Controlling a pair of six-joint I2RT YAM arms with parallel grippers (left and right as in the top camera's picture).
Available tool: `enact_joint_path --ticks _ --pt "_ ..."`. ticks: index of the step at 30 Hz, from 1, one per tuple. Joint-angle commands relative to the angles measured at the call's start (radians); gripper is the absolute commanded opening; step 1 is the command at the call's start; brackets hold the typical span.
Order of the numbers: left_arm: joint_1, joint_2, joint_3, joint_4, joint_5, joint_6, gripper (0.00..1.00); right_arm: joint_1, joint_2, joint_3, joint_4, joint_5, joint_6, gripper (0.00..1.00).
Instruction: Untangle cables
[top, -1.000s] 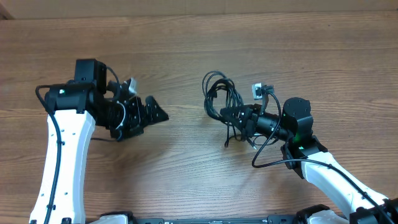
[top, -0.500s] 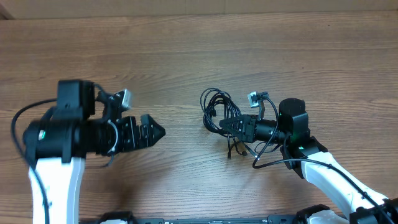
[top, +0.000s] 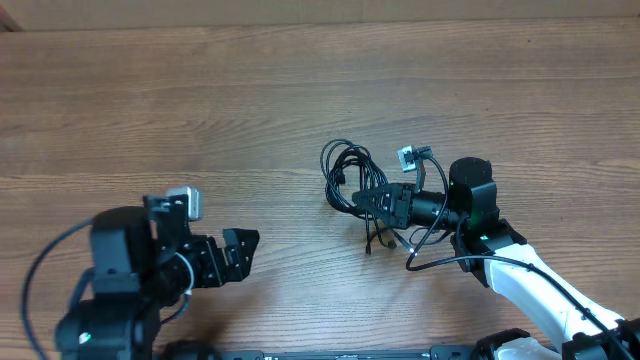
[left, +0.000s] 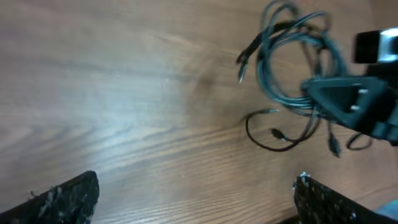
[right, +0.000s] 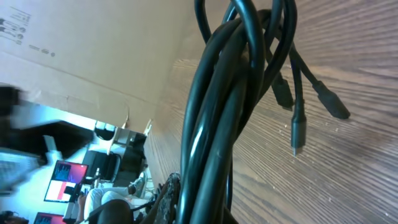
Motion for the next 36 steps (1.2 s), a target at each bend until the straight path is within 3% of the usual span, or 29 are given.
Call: enact_joint_path --ticks 1,7,17,24,28,36 --pt "0.004 0.0 -0.112 0.065 0.123 -0.076 0.99 0.006 -0.003 0.009 0.013 -0.012 0.055 0.04" --pt "0.003 0.005 -0.24 0.256 0.277 -0.137 1.0 0.006 -0.003 0.009 0.016 -0.008 0.092 0.04" --pt "0.002 0.01 -0.255 0.363 0.277 -0.16 1.0 0.043 -0.003 0.009 0.077 0.008 0.148 0.04" --pt "-0.036 0.032 -0.255 0.462 0.247 -0.167 1.0 0.091 -0.003 0.009 0.132 0.071 0.263 0.04" --pt "-0.06 0.074 -0.255 0.476 0.171 -0.29 1.0 0.101 -0.003 0.009 0.167 0.071 0.325 0.04" --pt "-0.165 0.24 -0.255 0.603 0.169 -0.483 0.95 0.125 -0.002 0.009 0.219 0.13 0.333 0.04"
